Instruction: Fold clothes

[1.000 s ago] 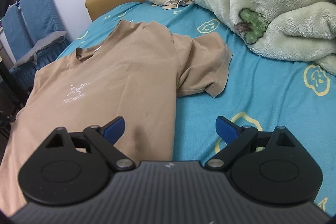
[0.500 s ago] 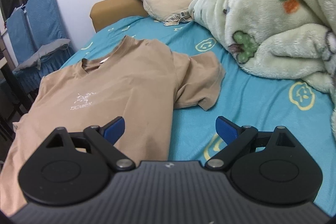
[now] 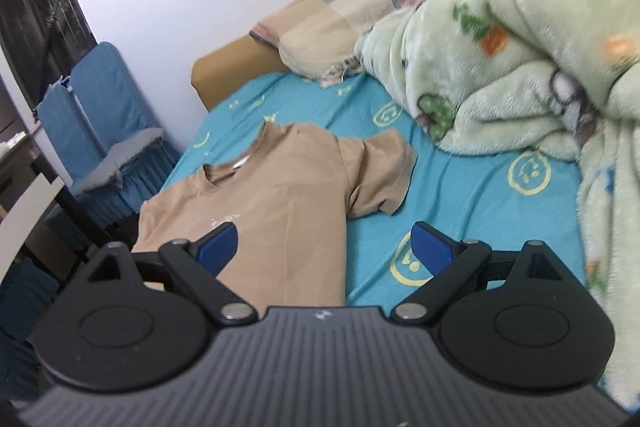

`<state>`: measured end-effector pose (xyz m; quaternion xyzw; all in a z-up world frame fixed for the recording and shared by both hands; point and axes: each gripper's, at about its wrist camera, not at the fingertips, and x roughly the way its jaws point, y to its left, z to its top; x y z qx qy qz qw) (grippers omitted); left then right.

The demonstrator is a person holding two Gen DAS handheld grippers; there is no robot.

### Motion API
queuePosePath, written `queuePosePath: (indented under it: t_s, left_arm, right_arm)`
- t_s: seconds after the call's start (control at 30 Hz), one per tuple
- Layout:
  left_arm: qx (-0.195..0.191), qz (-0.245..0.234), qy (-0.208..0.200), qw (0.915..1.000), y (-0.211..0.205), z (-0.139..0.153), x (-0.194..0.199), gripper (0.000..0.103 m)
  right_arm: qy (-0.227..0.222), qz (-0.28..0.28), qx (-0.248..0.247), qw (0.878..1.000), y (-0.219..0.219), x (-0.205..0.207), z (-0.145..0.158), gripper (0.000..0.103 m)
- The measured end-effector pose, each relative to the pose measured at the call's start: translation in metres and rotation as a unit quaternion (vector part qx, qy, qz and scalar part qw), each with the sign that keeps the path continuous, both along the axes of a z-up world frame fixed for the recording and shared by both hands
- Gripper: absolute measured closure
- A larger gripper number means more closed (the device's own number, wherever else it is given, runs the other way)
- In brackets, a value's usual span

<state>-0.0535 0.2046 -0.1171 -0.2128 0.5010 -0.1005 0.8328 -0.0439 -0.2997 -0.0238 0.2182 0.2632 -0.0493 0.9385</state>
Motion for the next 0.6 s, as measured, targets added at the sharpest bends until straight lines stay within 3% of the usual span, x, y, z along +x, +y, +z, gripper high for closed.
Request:
queuePosePath:
  t_s: [0.1,0.23,0.37,0.47,0.5,0.6]
  left_arm:
    - [0.002,-0.028,-0.002,0.9996,-0.017,-0.012,-0.017,0.054]
    - [0.045,-0.029,-0.022,0.9983,-0.036,-0.017,-0.029,0.056]
    - [0.078,-0.034,-0.027,0.9960,-0.043,-0.012,-0.037,0.064]
    - [0.106,-0.046,-0.033,0.9928,-0.049,-0.012,-0.042,0.081]
    - [0.111,-0.047,-0.034,0.9921,-0.050,-0.010,-0.044,0.096]
    - [0.112,-0.040,-0.037,0.9922,-0.049,-0.004,-0.048,0.101]
  right_arm:
    - [-0.006,-0.005,0.005,1.000,-0.005,-0.010,0.005,0.008]
    - [-0.008,-0.011,0.012,1.000,-0.010,-0.016,0.005,0.008]
    - [0.000,-0.015,0.011,1.000,-0.011,-0.019,0.002,0.008]
    - [0.001,-0.016,0.017,1.000,-0.013,-0.020,0.001,0.008]
    - [-0.001,-0.017,0.017,1.000,-0.013,-0.020,0.001,0.008]
    - [-0.003,-0.019,0.011,1.000,-0.013,-0.022,0.001,0.008]
